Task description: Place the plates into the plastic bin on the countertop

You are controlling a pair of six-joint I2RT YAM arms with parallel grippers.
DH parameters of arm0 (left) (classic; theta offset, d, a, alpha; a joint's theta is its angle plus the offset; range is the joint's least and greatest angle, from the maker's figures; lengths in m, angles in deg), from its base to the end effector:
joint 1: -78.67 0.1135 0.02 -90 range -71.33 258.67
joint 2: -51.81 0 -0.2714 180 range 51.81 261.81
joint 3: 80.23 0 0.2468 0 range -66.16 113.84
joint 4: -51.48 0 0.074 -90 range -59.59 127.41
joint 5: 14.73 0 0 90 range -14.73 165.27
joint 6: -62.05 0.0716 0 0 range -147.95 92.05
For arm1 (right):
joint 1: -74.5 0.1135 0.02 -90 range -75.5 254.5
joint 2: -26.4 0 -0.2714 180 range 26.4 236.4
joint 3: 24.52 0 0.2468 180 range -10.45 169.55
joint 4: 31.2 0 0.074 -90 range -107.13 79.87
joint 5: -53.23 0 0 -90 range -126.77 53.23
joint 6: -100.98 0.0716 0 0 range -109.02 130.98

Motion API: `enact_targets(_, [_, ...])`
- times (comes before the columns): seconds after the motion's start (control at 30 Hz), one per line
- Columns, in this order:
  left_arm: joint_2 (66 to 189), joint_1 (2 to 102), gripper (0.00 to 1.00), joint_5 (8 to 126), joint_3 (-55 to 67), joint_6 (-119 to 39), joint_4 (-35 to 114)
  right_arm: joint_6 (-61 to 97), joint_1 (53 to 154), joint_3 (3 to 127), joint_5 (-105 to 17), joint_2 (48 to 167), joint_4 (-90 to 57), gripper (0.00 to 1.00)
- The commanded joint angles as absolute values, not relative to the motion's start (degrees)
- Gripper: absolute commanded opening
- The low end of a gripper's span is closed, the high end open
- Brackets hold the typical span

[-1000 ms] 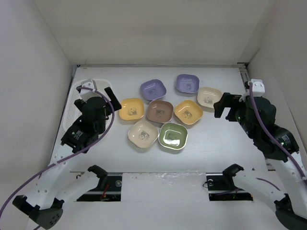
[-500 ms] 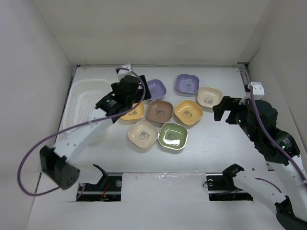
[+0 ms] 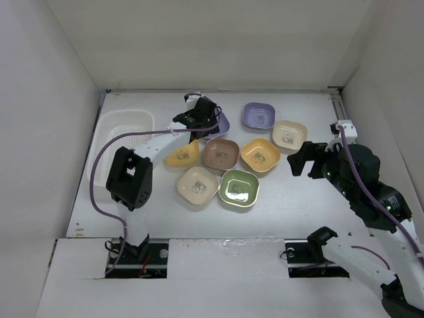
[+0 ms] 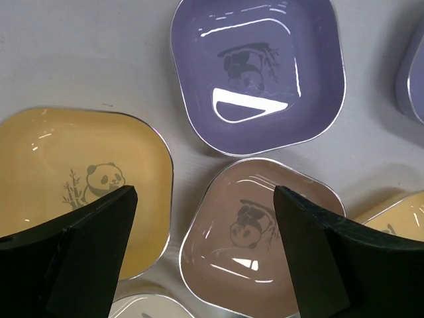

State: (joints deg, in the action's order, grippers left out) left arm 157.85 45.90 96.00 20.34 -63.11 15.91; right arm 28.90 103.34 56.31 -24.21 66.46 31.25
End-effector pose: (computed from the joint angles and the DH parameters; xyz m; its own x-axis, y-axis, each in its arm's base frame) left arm 0.3896 -0.2206 0.2583 -0.6136 -0.2455 -0.7505 -0.0876 0.9657 -0.2443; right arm 0.1239 0.0505 0.3962 -0.3983 0.1235 -0.9089 -0.1800 0.9611 0.2095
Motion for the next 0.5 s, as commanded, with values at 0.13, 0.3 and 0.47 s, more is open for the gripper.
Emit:
enact_targets(0.13, [157.63, 46.15, 0.75, 97.24, 21.73, -65.65, 15.26, 28.91, 102.89, 55.82, -24.81, 64.37, 28.75, 1.0])
enact_targets(0.3, [157.63, 47.9, 0.66, 96.72, 19.62, -66.18, 15.26, 28.91, 102.89, 55.82, -24.9, 64.9, 28.75, 1.0])
enact_targets(0.47, [158.77, 48.52, 0.65, 96.1, 16.73, -66.89, 15.26, 28.91, 102.89, 55.29, -25.43, 64.9, 27.61, 1.0])
